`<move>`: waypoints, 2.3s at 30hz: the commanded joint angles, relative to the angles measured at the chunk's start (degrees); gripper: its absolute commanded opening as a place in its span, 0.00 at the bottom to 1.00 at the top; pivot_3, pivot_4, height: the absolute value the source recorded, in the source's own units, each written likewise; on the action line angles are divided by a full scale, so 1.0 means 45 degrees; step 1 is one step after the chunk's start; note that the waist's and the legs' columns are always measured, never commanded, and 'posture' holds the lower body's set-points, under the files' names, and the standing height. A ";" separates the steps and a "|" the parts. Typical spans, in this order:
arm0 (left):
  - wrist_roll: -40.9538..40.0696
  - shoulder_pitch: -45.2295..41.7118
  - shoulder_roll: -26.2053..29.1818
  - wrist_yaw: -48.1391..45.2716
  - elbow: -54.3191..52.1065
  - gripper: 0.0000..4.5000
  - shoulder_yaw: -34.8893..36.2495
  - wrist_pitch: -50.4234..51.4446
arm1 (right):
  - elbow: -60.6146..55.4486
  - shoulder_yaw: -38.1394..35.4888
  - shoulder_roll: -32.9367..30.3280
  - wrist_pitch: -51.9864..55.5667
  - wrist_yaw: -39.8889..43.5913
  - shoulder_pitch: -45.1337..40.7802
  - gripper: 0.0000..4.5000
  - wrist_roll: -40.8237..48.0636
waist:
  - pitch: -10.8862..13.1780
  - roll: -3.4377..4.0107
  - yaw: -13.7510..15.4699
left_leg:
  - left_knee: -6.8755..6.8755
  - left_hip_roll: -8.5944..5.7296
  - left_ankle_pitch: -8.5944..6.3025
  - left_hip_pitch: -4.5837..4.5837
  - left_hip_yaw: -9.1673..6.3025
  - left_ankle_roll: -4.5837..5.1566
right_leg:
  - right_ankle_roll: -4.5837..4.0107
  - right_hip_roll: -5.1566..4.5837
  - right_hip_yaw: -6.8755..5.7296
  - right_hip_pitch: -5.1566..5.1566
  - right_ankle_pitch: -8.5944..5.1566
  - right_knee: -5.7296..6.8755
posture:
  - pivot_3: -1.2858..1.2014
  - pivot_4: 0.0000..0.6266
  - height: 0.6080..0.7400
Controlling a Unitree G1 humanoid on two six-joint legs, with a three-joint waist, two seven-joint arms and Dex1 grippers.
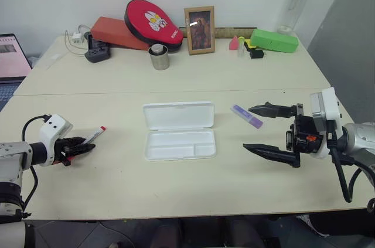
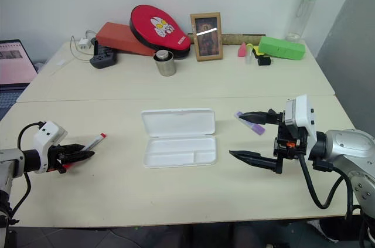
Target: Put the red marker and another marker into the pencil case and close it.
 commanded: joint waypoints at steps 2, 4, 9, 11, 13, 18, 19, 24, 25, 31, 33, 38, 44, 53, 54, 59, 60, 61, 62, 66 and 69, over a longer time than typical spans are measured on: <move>0.0085 0.0440 0.0032 0.0075 -0.0407 0.13 -0.0054 0.0447 | -0.0209 -0.0305 -0.0181 -0.0119 0.0149 -0.0158 1.00 0.0216 | 0.0000 0.0000 -0.0001 | 0.0000 0.0000 0.0000 0.0000 0.0000 0.0000 | 0.0000 0.0000 0.0001 0.0000 0.0000 0.0000 | 0.52 0.24 1.00; 0.0095 0.0516 0.0049 0.0176 -0.0617 0.09 -0.0002 0.0472 | -0.0187 -0.0296 -0.0180 -0.0122 0.0174 -0.0166 1.00 0.0210 | 0.0000 0.0000 -0.0003 | 0.0000 0.0000 0.0000 -0.0001 0.0000 0.0000 | 0.0000 0.0000 0.0001 0.0000 0.0000 -0.0001 | 0.52 0.24 1.00; -0.0248 0.0732 0.0122 0.0058 -0.1550 0.09 0.0340 0.0932 | -0.0106 -0.0273 -0.0159 -0.0118 0.0229 -0.0218 1.00 0.0219 | 0.0002 -0.0004 -0.0004 | 0.0001 0.0000 0.0000 -0.0005 -0.0001 0.0000 | 0.0000 0.0000 -0.0001 0.0000 0.0000 -0.0003 | 0.52 0.24 1.00; -0.0510 0.0960 0.0174 -0.0107 -0.2260 0.09 0.0528 0.1193 | -0.0076 -0.0281 -0.0141 -0.0114 0.0239 -0.0217 1.00 0.0240 | 0.0004 -0.0007 -0.0003 | 0.0002 -0.0001 0.0000 -0.0008 -0.0002 0.0000 | 0.0000 -0.0001 0.0000 -0.0001 0.0000 -0.0005 | 0.52 0.24 1.00; -0.1238 0.1962 0.0391 -0.1097 -0.4829 0.09 0.0569 0.1443 | -0.0071 -0.0325 -0.0153 -0.0125 0.0255 -0.0207 1.00 0.0232 | 0.0016 -0.0027 -0.0004 | 0.0001 -0.0001 0.0000 -0.0012 -0.0002 0.0000 | 0.0000 -0.0003 0.0002 -0.0003 0.0000 -0.0008 | 0.52 0.24 1.00; -0.3078 0.2313 0.0481 -0.2280 -0.9804 0.09 -0.0003 0.3558 | -0.0068 -0.0522 -0.0195 -0.0182 0.0268 -0.0091 1.00 0.0169 | 0.0049 -0.0094 0.0105 | 0.0024 0.0009 0.0000 -0.0082 -0.0040 -0.0003 | -0.0004 -0.0027 0.0010 -0.0029 0.0003 -0.0024 | 0.52 0.24 1.00; -0.3000 0.2277 0.0507 -0.2259 -1.0020 0.09 -0.0124 0.3598 | -0.0070 -0.0483 -0.0181 -0.0185 0.0232 -0.0098 1.00 0.0123 | 0.0048 -0.0093 0.0118 | 0.0028 0.0007 0.0001 -0.0088 -0.0061 -0.0004 | -0.0005 -0.0025 0.0001 -0.0029 0.0003 -0.0026 | 0.52 0.24 1.00; -0.2337 -0.0416 -0.0516 -0.2287 -1.1038 0.09 -0.2478 0.3754 | -0.0256 -0.0701 -0.0219 -0.0170 -0.0033 0.0408 1.00 -0.0111 | 0.0051 -0.0095 0.0149 | 0.0024 -0.0003 0.0001 -0.0081 -0.0019 -0.0002 | -0.0004 0.0020 -0.0023 -0.0022 0.0002 -0.0020 | 0.52 0.24 1.00; -0.2181 -0.0975 -0.0814 -0.2363 -1.0862 0.09 -0.2910 0.3695 | -0.0256 -0.0718 -0.0220 -0.0197 -0.0093 0.0519 1.00 -0.0229 | 0.0052 -0.0097 0.0140 | 0.0027 -0.0008 0.0001 -0.0082 -0.0006 -0.0002 | -0.0003 0.0020 -0.0029 -0.0019 0.0002 -0.0019 | 0.52 0.24 1.00; -0.0805 -0.3176 -0.2410 -0.2651 -0.9066 0.09 -0.5078 0.2592 | -0.0341 -0.0709 -0.0121 -0.0383 -0.0494 0.1408 1.00 -0.0951 | 0.0056 -0.0105 -0.0020 | 0.0027 -0.0005 0.0001 -0.0078 0.0040 0.0002 | 0.0000 0.0035 -0.0018 -0.0028 0.0003 -0.0017 | 0.52 0.24 1.00; -0.0363 -0.3671 -0.2930 -0.2651 -0.8401 0.09 -0.5576 0.2230 | -0.0468 -0.0639 -0.0037 -0.0452 -0.0641 0.1637 1.00 -0.1158 | 0.0058 -0.0108 0.0012 | 0.0030 -0.0011 0.0003 -0.0071 0.0034 0.0003 | 0.0000 0.0035 -0.0027 -0.0018 0.0003 -0.0012 | 0.52 0.24 1.00; 0.0526 -0.4432 -0.3636 -0.2488 -0.7210 0.09 -0.6168 0.1230 | -0.0910 -0.0923 0.0054 -0.0317 -0.1003 0.1847 1.00 -0.0958 | 0.0063 -0.0117 -0.0039 | 0.0036 -0.0008 0.0003 -0.0075 0.0032 0.0003 | 0.0000 0.0038 -0.0023 -0.0022 0.0003 -0.0008 | 0.52 0.24 1.00; 0.1296 -0.4767 -0.4124 -0.2266 -0.6632 0.09 -0.6461 0.0595 | -0.1193 -0.1057 0.0096 -0.0315 -0.1275 0.2264 1.00 -0.0946 | 0.0064 -0.0118 -0.0020 | 0.0039 -0.0010 0.0003 -0.0079 0.0029 0.0003 | 0.0001 0.0034 -0.0021 -0.0022 0.0003 -0.0014 | 0.52 0.24 1.00; 0.1366 -0.4713 -0.4186 -0.1872 -0.7417 0.09 -0.6147 0.1343 | -0.1160 -0.0895 0.0095 -0.0379 -0.1420 0.2059 1.00 -0.0824 | 0.0064 -0.0118 -0.0027 | 0.0039 -0.0010 0.0003 -0.0079 0.0023 0.0003 | 0.0001 0.0033 -0.0023 -0.0021 0.0003 -0.0013 | 0.52 0.24 1.00; 0.1298 -0.4685 -0.4179 -0.1860 -0.7564 0.09 -0.6111 0.1461 | -0.1145 -0.0872 0.0108 -0.0388 -0.1412 0.2024 1.00 -0.0820 | 0.0064 -0.0118 -0.0027 | 0.0039 -0.0010 0.0003 -0.0078 0.0022 0.0003 | 0.0001 0.0034 -0.0023 -0.0022 0.0003 -0.0012 | 0.52 0.24 1.00; 0.1169 -0.4362 -0.3967 -0.1802 -0.8387 0.34 -0.6054 0.1936 | -0.1000 -0.0734 0.0139 -0.0421 -0.1305 0.1836 1.00 -0.0862 | 0.0064 -0.0118 -0.0030 | 0.0040 -0.0010 0.0003 -0.0078 0.0023 0.0003 | 0.0001 0.0034 -0.0020 -0.0021 0.0003 -0.0012 | 0.52 0.24 1.00; 0.1131 -0.4299 -0.3915 -0.1804 -0.8551 0.39 -0.6022 0.2039 | -0.0976 -0.0722 0.0140 -0.0421 -0.1288 0.1806 1.00 -0.0873 | 0.0064 -0.0118 -0.0028 | 0.0040 -0.0009 0.0003 -0.0077 0.0021 0.0003 | 0.0001 0.0034 -0.0023 -0.0021 0.0003 -0.0012 | 0.52 0.24 1.00; 0.1103 -0.4254 -0.3880 -0.1805 -0.8668 0.43 -0.5999 0.2119 | -0.0961 -0.0716 0.0142 -0.0421 -0.1277 0.1788 1.00 -0.0880 | 0.0064 -0.0118 -0.0029 | 0.0039 -0.0009 0.0003 -0.0078 0.0021 0.0003 | 0.0001 0.0034 -0.0023 -0.0021 0.0003 -0.0012 | 0.52 0.24 1.00; 0.1081 -0.4216 -0.3854 -0.1789 -0.8777 0.49 -0.5963 0.2195 | -0.0944 -0.0705 0.0141 -0.0421 -0.1257 0.1763 1.00 -0.0877 | 0.0064 -0.0118 -0.0030 | 0.0040 -0.0009 0.0003 -0.0077 0.0022 0.0003 | 0.0001 0.0034 -0.0022 -0.0021 0.0003 -0.0011 | 0.52 0.24 1.00; 0.1002 -0.4026 -0.3709 -0.1703 -0.9247 0.68 -0.5863 0.2584 | -0.0825 -0.0614 0.0136 -0.0426 -0.1137 0.1582 1.00 -0.0851 | 0.0064 -0.0118 -0.0028 | 0.0041 -0.0010 0.0003 -0.0077 0.0023 0.0003 | 0.0001 0.0033 -0.0022 -0.0020 0.0003 -0.0011 | 0.52 0.24 1.00; 0.0636 -0.3851 -0.3724 -0.1689 -0.9755 0.84 -0.5668 0.3163 | -0.0761 -0.0573 0.0133 -0.0425 -0.1045 0.1495 1.00 -0.0887 | 0.0064 -0.0118 -0.0029 | 0.0041 -0.0008 0.0003 -0.0077 0.0021 0.0003 | 0.0001 0.0033 -0.0021 -0.0021 0.0003 -0.0011 | 0.52 0.24 1.00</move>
